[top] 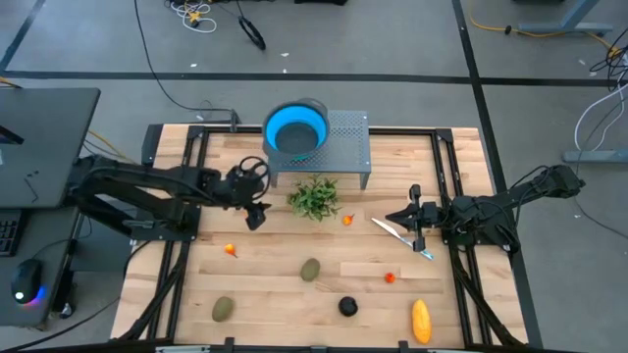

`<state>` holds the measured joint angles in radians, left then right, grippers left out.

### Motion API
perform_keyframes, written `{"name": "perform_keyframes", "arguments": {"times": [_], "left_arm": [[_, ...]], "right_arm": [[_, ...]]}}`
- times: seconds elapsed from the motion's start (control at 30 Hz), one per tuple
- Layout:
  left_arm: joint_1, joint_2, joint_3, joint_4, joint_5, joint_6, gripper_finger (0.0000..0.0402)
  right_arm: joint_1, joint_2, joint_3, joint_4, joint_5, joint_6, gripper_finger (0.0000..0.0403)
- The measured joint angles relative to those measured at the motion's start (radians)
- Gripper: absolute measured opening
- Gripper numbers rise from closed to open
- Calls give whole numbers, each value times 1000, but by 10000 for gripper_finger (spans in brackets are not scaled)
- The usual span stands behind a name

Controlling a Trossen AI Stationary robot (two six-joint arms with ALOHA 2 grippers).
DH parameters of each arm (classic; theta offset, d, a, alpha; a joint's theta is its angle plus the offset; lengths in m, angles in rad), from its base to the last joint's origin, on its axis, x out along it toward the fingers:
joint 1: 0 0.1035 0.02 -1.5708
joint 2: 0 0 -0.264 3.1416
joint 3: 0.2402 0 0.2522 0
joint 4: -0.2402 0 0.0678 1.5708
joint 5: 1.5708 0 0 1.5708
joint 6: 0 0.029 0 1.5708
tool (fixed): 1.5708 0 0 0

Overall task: Pick & Place Fruit
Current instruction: Put the orange pear into the blue strainer bowl on the shelf

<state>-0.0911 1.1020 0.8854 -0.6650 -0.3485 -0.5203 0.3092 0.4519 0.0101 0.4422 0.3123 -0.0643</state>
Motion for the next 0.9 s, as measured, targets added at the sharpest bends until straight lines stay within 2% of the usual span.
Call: {"name": "perform_keyframes", "arguments": {"times": [0.13,0.27,0.43,0.67,0.9], "left_arm": [[0,-41,-140,104,-20,-54,265],[11,-40,-229,164,-61,-110,265],[46,-18,-294,163,-56,-172,277],[65,-18,-359,175,-51,-243,316],[65,-4,-435,301,-66,-251,342]], "right_arm": [[-1,4,0,18,38,-3,17],[-1,8,0,53,77,-3,17],[-1,13,0,64,80,-3,17],[-1,13,0,64,106,4,17],[-1,14,0,64,106,4,17]]}}
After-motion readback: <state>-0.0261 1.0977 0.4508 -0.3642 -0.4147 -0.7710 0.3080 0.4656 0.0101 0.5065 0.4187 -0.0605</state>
